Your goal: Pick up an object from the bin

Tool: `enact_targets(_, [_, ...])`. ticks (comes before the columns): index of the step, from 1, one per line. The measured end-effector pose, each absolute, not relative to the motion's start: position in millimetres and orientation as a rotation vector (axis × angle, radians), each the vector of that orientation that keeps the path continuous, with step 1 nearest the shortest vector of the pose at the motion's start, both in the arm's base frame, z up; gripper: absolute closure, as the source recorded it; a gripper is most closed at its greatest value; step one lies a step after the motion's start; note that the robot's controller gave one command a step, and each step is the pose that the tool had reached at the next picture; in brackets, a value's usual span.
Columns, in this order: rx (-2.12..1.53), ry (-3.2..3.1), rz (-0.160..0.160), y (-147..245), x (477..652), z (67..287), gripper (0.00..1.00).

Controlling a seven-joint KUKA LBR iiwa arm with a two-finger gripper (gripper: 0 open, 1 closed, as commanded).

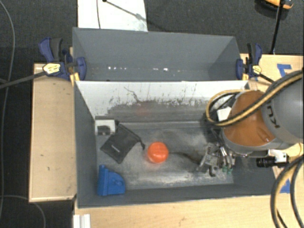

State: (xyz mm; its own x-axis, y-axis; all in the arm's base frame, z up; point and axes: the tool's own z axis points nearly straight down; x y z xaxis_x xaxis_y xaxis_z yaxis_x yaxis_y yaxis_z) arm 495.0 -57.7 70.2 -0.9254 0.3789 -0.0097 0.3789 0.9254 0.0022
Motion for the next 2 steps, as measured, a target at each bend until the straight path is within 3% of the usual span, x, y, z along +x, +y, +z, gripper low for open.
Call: enact_targets(2, [0.604, 3.075, 0.0, -57.6, 494.1, 73.0, 1.0])
